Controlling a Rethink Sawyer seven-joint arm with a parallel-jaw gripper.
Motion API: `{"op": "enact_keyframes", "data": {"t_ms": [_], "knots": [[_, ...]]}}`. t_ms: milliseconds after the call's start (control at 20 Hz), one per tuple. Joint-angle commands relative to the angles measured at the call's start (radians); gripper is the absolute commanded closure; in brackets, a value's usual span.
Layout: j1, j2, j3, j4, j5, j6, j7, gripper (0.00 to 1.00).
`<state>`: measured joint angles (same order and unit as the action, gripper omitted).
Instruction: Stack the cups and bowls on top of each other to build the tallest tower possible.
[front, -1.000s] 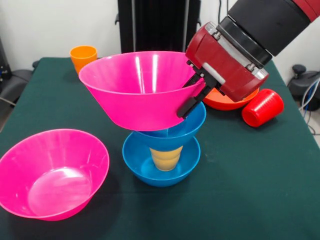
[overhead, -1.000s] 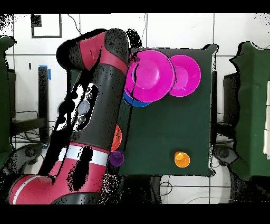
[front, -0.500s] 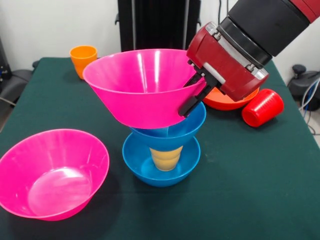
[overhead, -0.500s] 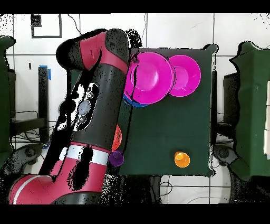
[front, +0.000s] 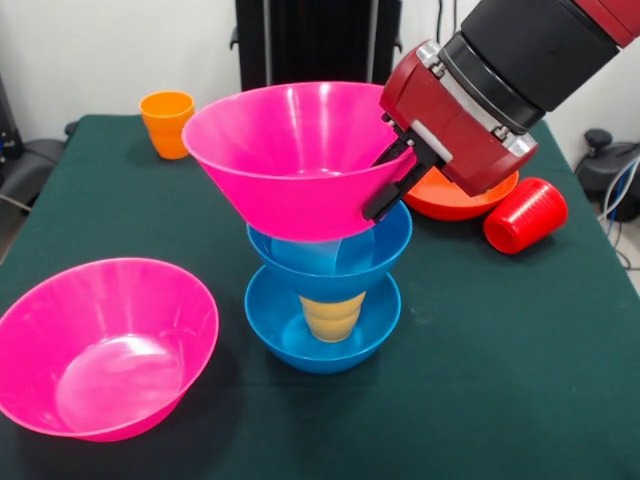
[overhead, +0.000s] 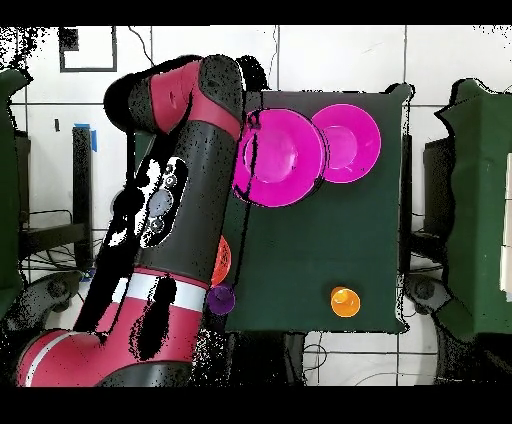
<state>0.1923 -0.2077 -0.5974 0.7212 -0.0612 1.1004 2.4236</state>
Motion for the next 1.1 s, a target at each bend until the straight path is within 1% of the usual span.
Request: {"op": "enact_keyframes", "data": {"t_ms": [50,300,500,700,850,1100], "knots": [[-0.007,0.027,0.144,0.028,0.028,0.140,-0.082,1.00],[-0.007,0.021,0.164,0.038,0.034,0.138,-0.082,1.00],[-0.005,0.017,0.170,0.041,0.025,0.082,-0.076,1.00],[-0.003,0.018,0.176,0.034,0.020,0.077,-0.075,1.00],[0.004,0.012,0.176,0.049,0.011,0.056,-0.064,1.00],[0.012,0.023,0.151,0.032,-0.017,0.027,-0.047,1.00]]}}
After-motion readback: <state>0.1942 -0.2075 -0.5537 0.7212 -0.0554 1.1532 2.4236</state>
